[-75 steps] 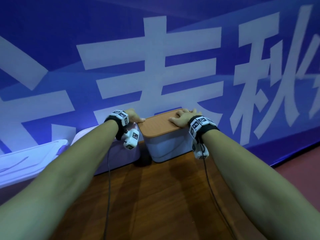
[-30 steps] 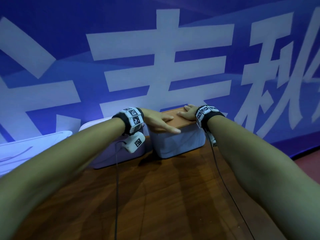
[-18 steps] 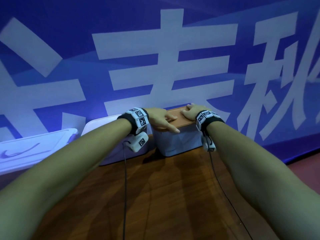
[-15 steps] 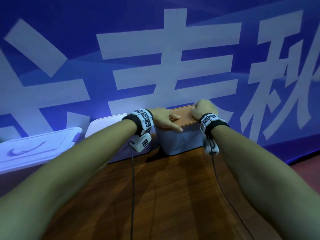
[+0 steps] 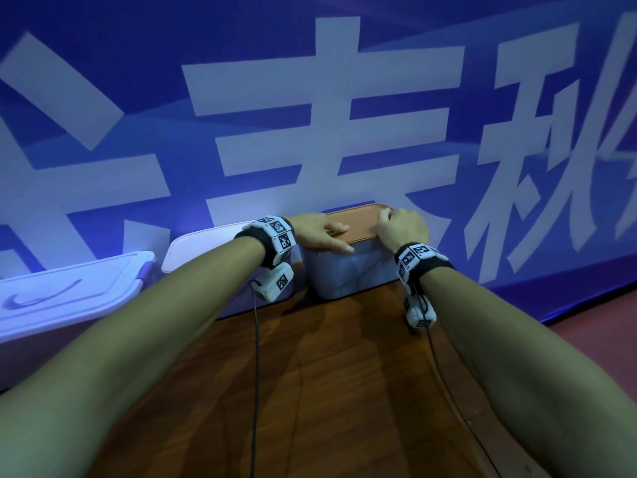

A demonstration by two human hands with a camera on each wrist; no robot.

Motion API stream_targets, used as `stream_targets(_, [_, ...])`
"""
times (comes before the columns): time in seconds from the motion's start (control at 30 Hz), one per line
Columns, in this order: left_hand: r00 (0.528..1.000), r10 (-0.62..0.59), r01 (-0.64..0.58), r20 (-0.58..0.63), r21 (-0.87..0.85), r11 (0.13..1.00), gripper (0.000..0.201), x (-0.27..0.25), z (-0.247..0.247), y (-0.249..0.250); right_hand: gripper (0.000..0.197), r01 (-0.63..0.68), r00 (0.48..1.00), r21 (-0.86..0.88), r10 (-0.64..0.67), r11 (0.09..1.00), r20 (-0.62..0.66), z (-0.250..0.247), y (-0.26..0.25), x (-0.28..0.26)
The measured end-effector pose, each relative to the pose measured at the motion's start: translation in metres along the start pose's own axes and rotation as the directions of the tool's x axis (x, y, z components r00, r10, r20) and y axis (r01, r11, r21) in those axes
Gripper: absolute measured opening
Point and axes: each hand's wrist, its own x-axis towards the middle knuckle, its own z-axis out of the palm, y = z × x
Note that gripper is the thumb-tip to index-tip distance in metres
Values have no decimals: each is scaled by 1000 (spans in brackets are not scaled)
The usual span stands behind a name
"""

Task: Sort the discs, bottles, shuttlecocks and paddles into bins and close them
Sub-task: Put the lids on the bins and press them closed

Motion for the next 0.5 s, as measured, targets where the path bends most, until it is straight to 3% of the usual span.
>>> stream_targets(0.27, [999, 22, -23, -38, -27, 999, 82, 13, 5, -7, 49, -33, 999, -135, 31, 990, -17, -5, -25, -4])
stream_targets(0.37, [999, 28, -28, -42, -14, 1000, 76, 11, 4, -3, 49, -84, 996, -2, 84, 996, -7, -11, -23, -12])
stream_targets(0.5, [995, 4, -2, -96, 20, 1000, 68, 9, 5, 2, 44, -69, 996, 106, 62, 992, 68, -12, -20, -31])
